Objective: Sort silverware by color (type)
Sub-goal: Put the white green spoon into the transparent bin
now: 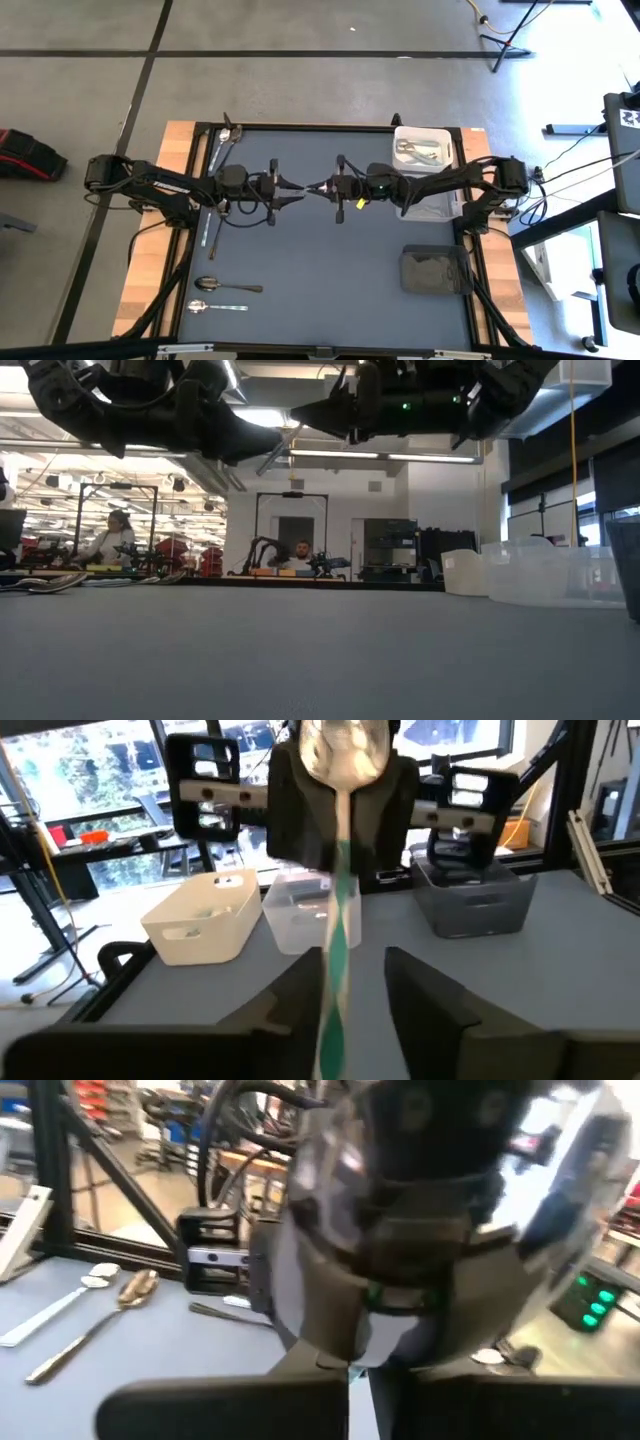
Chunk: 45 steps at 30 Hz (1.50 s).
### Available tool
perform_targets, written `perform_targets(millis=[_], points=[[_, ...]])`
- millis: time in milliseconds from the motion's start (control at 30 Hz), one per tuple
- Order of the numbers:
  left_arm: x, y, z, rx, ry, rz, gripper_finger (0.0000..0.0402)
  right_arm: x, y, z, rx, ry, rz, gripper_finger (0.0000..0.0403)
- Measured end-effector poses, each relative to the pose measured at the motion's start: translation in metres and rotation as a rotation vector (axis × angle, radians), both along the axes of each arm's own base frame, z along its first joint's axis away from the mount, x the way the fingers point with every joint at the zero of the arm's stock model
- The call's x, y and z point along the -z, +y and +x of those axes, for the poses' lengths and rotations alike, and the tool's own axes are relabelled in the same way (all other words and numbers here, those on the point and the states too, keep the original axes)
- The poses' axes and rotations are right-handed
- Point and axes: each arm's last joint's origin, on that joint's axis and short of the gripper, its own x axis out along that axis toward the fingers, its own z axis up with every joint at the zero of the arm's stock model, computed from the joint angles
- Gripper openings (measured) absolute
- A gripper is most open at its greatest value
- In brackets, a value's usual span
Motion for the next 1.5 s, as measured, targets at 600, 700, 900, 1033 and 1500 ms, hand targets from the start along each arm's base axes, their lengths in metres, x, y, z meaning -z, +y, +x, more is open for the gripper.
perform_targets(millis=[600,700,900,1033,1500], points=[[0.010,0.007,-0.020,-0.307,0.291,0.128,0.0148,-0.035,-0.011,-0.060,0.477,0.431,-0.053,0.0002],[0.010,0.007,-0.020,-0.307,0.290,0.128,0.0148,-0.042,-0.012,-0.075,0.547,0.517,-0.063,0.0001],[0.010,0.007,-0.020,-0.307,0.292,0.142,0.0148,-0.075,-0.009,-0.100,0.602,0.672,0.016,0.0001],[0.011,0.007,-0.021,-0.309,0.298,0.114,0.0148,-0.092,-0.005,-0.116,0.627,0.785,0.109,0.0001],[0.015,0.007,-0.022,-0.310,0.340,0.093,0.0147,-0.057,0.017,-0.163,0.827,1.237,0.340,0.0001]])
